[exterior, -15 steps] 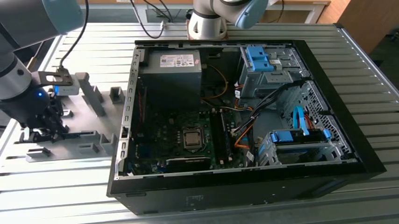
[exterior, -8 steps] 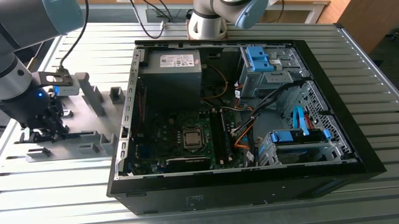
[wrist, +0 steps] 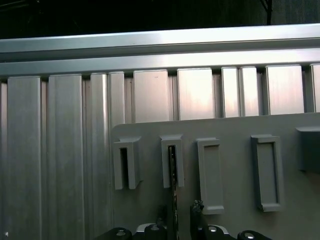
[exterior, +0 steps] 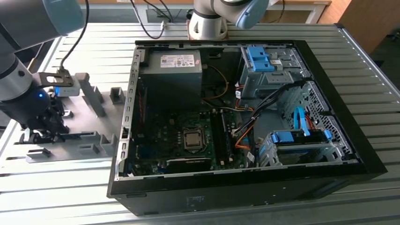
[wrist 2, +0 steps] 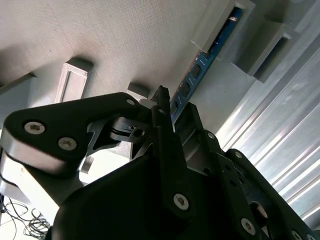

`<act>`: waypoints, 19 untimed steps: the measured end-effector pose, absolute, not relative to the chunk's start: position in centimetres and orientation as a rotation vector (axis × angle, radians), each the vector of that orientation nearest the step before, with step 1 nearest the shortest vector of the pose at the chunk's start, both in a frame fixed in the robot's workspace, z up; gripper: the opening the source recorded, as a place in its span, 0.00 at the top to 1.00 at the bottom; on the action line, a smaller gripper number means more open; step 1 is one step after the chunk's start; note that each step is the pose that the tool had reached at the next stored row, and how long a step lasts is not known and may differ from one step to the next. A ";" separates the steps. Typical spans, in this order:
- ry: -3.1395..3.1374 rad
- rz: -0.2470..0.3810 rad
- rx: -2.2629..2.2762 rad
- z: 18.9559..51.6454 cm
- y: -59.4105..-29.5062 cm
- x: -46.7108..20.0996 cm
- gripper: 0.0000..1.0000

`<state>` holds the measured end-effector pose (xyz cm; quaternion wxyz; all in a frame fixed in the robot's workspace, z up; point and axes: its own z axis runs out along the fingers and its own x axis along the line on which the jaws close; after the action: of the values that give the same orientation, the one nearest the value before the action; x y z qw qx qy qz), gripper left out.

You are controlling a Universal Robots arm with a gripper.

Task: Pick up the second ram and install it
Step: 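Pick up the second ram and move it above second insertion slot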

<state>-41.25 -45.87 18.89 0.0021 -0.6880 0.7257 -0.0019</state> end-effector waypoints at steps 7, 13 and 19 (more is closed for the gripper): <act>2.277 -0.006 -2.159 18.8 -45.9 -41.3 0.76; 2.277 -0.006 -2.159 18.8 -45.9 -41.3 0.78; 2.277 -0.006 -2.159 18.8 -45.9 -41.3 0.86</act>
<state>-41.26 -45.88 18.79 0.0020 -0.6880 0.7257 -0.0019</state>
